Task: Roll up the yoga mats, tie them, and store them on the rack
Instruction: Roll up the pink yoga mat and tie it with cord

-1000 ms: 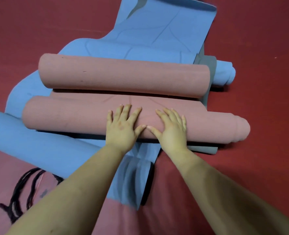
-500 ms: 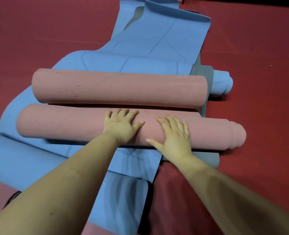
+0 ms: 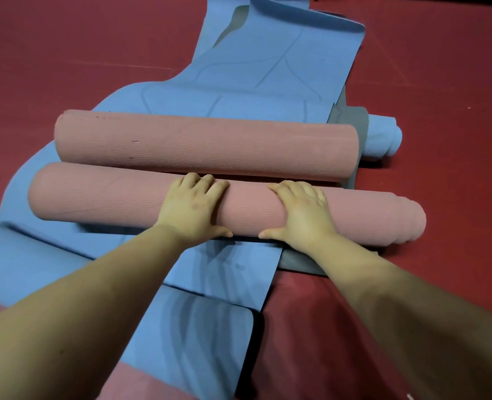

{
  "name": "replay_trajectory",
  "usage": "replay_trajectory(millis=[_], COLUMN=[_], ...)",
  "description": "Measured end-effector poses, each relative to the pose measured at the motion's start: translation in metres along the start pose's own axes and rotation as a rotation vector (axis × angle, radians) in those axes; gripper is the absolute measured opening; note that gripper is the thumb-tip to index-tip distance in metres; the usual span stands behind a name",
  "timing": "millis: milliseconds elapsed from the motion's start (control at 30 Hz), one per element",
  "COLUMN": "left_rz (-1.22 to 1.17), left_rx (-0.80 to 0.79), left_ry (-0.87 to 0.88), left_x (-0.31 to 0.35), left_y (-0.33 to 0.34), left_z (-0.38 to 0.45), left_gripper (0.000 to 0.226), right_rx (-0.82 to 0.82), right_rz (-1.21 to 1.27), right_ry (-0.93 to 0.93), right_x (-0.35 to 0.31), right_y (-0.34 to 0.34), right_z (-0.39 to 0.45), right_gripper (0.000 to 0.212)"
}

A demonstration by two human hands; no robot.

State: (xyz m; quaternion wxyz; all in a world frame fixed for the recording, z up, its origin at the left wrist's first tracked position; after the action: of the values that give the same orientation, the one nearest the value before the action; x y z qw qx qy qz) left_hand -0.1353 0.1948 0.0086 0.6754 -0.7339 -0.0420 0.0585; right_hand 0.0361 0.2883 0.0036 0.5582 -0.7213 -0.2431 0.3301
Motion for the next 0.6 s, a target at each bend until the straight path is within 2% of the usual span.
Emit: replay_trajectory(millis=[167,333,500,600], left_rz=[0.022,0.004,-0.070,-0.060], left_rx=[0.148,0.151,0.127,0.062], left_ry=[0.080,0.119,0.110,0.115], left_x=[0.003,0.021,0.053,0.076], left_y=[-0.014,-0.024,-0.028,-0.024], left_z=[-0.021,-0.064,-0.134,-0.179], left_gripper=[0.090,0.086,0.085,0.085], right_rx=[0.175,0.146,0.210,0.139], right_rz=[0.029,0.000,-0.015,0.000], right_ry=[-0.063,-0.062,-0.090,-0.059], right_x=[-0.009,-0.019,-0.036,-0.046], right_y=[-0.010,-0.014,-0.016,-0.001], right_z=[-0.022,-0.067,-0.144,-0.195], right_gripper=[0.086,0.084,0.085,0.084])
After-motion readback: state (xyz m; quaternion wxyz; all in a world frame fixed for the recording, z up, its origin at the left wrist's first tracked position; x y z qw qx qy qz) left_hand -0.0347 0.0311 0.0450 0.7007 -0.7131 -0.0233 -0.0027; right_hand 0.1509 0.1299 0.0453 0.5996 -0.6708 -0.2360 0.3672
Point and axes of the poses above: each hand's wrist, its own z-axis towards the middle knuckle, its own y-axis out of the palm, x = y × z, the point moved 4 cm from there along z, towards the middle knuckle, and after that the axes turned 14 degrees about -x, right-handed, at the moved point
